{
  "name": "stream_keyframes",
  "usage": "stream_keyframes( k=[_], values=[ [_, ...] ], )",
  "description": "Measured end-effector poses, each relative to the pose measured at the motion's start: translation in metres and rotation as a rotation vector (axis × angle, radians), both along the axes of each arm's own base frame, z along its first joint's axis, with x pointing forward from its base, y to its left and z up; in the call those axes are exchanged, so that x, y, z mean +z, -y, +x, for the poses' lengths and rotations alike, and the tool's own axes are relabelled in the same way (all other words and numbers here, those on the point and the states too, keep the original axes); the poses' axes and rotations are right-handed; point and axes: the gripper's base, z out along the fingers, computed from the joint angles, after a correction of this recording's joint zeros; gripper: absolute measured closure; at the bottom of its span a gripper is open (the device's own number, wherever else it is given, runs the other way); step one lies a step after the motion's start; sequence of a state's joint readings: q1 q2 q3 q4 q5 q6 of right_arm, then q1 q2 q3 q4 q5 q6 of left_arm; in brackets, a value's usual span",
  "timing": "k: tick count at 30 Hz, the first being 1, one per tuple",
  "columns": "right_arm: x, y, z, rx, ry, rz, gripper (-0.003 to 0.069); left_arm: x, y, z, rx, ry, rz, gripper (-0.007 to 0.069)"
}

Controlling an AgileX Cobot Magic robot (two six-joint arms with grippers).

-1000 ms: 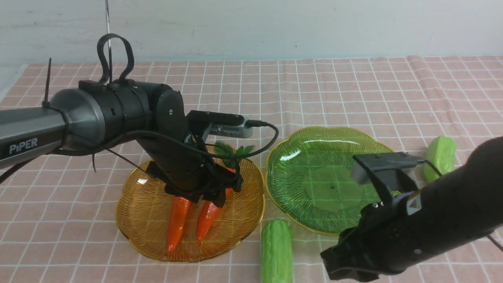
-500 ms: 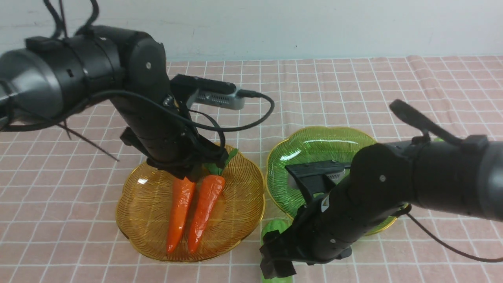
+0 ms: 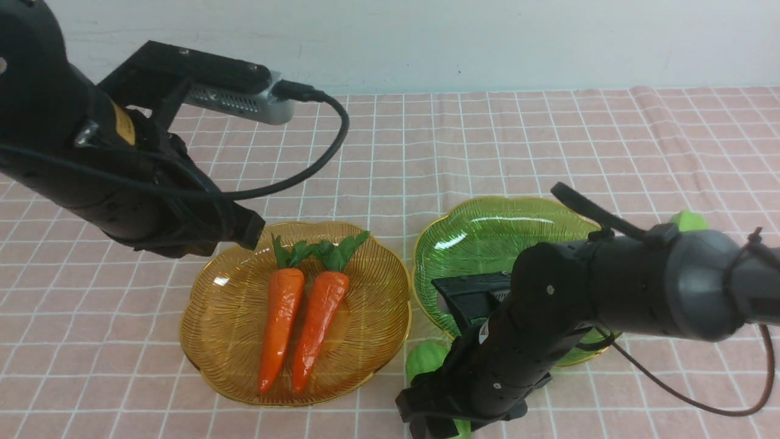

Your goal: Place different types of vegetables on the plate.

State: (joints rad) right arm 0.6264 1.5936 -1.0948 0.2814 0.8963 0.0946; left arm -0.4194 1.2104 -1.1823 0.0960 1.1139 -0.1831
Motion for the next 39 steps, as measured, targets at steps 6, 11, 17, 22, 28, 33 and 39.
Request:
stream_keyframes(
  k=[6, 11, 17, 22, 28, 33, 39],
  values=[
    [0.003, 0.031, 0.052, -0.162, 0.055, -0.010, 0.0226, -0.004, -0.008, -0.019, -0.003, 0.049, -0.023, 0.0628],
    [-0.011, 0.036, 0.085, -0.203, 0.027, -0.037, 0.0226, -0.006, -0.015, -0.034, 0.004, 0.075, -0.040, 0.0628],
    [-0.020, 0.029, 0.104, -0.192, -0.017, -0.062, 0.0144, -0.010, -0.021, -0.048, 0.036, 0.080, -0.064, 0.0628],
    [-0.012, 0.027, 0.113, -0.174, -0.008, -0.084, 0.0032, -0.007, -0.023, -0.052, 0.045, 0.094, -0.075, 0.0628],
    [0.020, 0.046, 0.130, -0.160, 0.078, -0.202, 0.0016, -0.007, -0.024, -0.053, 0.047, 0.093, -0.072, 0.0628],
    [0.046, 0.126, 0.159, -0.437, 0.147, -0.336, 0.0050, -0.010, -0.025, -0.056, 0.052, 0.054, -0.054, 0.0628],
    [0.009, 0.206, 0.177, -0.662, -0.025, -0.261, 0.0060, -0.010, -0.026, -0.056, 0.059, 0.047, -0.055, 0.0628]
  ],
)
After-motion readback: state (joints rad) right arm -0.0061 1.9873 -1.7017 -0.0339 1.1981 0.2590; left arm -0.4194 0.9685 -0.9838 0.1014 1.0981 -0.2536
